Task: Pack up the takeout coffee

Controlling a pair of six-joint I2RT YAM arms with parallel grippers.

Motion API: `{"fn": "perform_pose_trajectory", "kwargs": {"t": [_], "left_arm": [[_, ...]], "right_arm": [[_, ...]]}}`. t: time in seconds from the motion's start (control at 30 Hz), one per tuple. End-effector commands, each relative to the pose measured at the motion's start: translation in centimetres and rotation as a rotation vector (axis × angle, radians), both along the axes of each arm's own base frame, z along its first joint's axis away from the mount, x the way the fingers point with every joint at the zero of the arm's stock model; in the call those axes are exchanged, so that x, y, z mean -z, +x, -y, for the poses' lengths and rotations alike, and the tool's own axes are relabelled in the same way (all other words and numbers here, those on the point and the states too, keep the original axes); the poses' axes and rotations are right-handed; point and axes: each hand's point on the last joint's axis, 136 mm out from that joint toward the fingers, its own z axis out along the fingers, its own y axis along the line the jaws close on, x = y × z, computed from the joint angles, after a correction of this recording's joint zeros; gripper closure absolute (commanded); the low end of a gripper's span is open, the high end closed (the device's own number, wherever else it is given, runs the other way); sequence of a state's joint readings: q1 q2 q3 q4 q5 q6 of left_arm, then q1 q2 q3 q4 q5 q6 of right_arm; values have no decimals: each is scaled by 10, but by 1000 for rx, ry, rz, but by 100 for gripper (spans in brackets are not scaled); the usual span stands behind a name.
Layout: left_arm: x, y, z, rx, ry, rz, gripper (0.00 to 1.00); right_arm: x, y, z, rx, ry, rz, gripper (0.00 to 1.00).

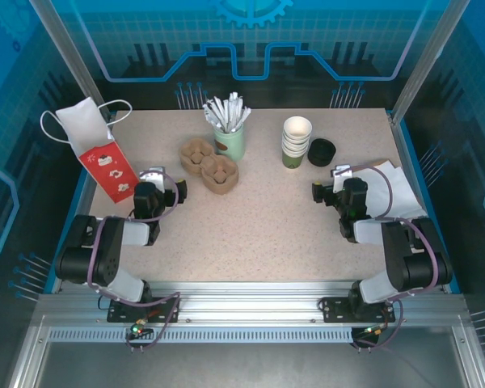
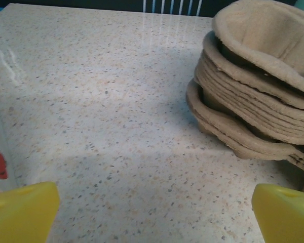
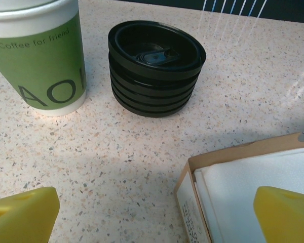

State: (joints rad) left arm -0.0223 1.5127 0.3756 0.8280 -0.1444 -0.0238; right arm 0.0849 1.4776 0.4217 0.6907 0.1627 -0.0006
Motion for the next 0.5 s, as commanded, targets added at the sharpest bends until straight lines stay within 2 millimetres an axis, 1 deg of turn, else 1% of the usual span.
{"fn": "perform_pose_trajectory", "kwargs": {"t": [0.0,0.07,0.1,0.13,0.17,0.27,0.3,0.33,0.37,0.43,0.47], "left_arm": [[-40,0,-21,-112,10,48,1],[-58,-9,-33,-196,-12,54,1],[-70,-16,-41,-257,-49,57,1],[-80,-23,-42,-282,-88,45,1],[-89,-27,-38,-272,-118,41,1],[-114,-37,-11,-154,-261,50,1],[-126,-40,4,-83,-321,65,1],[-136,-43,18,-15,-372,74,1],[-143,-45,28,24,-417,79,1],[-159,-48,54,128,-494,72,1],[-165,-49,66,174,-507,62,1]], "right_arm": [[-35,3,5,42,5,35,0],[-52,-4,12,94,20,56,0],[-64,-9,17,126,49,80,0],[-78,-14,16,127,80,101,0],[-93,-19,15,125,111,119,0],[-128,-33,12,141,202,116,0],[-141,-37,9,137,231,112,0],[-152,-41,4,117,256,93,1],[-159,-42,-2,95,271,86,2],[-177,-42,-18,50,290,63,4],[-181,-40,-24,35,286,45,5]]}}
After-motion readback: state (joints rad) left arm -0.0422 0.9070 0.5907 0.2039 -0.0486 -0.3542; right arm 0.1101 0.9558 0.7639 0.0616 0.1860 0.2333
